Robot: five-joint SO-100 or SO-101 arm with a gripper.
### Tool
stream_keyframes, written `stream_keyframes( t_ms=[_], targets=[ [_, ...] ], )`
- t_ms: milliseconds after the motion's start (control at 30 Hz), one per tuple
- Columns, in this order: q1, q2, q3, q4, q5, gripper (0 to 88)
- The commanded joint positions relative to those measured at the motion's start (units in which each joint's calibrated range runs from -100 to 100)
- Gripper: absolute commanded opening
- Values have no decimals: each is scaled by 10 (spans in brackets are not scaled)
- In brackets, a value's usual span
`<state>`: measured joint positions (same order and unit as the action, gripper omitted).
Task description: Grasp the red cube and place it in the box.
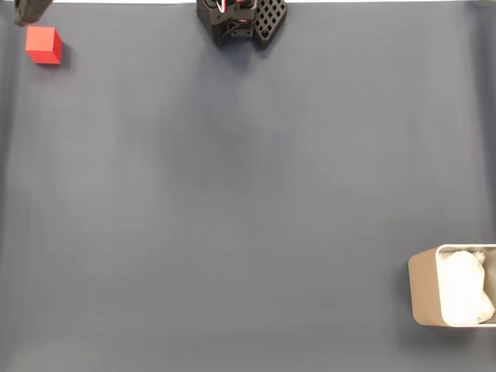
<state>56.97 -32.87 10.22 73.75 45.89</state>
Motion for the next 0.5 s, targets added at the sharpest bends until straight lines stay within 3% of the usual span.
stream_keyframes(
  t_ms=[0, 467],
  targets=[
    [22, 2, -3, -15, 6, 4],
    [114, 29, 0, -22, 12, 0]
  ],
)
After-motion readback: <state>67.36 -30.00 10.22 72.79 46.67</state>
